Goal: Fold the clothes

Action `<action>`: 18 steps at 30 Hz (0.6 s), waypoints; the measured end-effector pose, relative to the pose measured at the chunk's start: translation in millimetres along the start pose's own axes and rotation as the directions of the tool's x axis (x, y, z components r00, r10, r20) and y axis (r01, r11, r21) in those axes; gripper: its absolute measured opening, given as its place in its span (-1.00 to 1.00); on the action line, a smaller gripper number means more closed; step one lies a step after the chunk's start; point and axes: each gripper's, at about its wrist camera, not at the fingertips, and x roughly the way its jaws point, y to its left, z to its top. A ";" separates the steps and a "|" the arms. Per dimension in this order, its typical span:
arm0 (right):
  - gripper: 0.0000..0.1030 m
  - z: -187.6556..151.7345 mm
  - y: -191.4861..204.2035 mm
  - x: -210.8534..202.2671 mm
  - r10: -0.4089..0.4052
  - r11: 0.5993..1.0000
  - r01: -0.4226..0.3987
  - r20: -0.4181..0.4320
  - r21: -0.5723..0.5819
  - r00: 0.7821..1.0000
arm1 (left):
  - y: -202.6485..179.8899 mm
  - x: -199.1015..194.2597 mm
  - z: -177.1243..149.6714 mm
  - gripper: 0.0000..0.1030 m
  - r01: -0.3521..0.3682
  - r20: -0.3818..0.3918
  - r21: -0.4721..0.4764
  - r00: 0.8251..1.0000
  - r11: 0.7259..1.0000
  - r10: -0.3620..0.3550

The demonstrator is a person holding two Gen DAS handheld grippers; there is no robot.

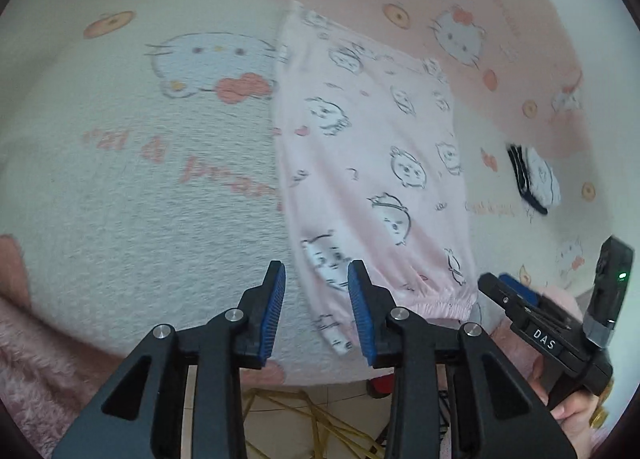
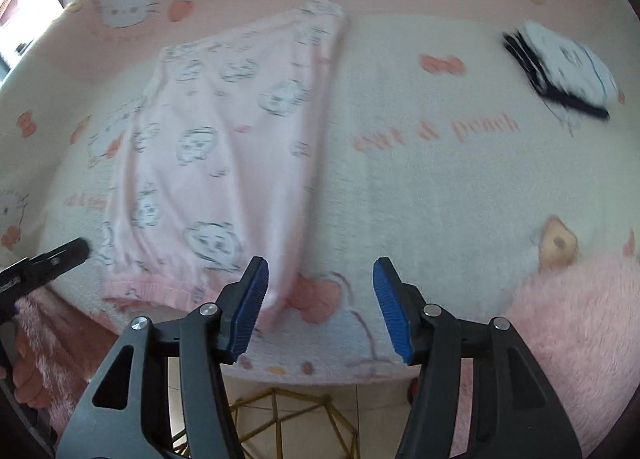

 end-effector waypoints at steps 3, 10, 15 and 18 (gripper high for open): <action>0.08 -3.3 15.2 -3.3 0.025 0.998 -0.022 0.036 -0.066 0.999 | -0.7 8.7 4.6 -0.33 0.042 -0.011 -0.019 0.999 0.999 -0.042; 0.08 -6.9 24.8 10.6 -0.026 0.995 0.027 0.014 -0.101 1.000 | -7.7 12.6 5.4 -0.51 -0.223 -0.061 0.097 0.971 0.970 0.229; 0.10 16.7 0.6 -7.1 0.017 0.999 -0.015 0.052 -0.051 0.999 | -32.6 2.7 30.3 -0.50 -0.189 -0.006 0.236 0.981 0.953 0.196; 0.10 41.4 14.1 -7.7 -0.017 0.980 0.040 0.117 -0.195 0.993 | -59.8 25.0 42.7 -0.45 -0.206 -0.004 0.408 0.974 0.889 0.228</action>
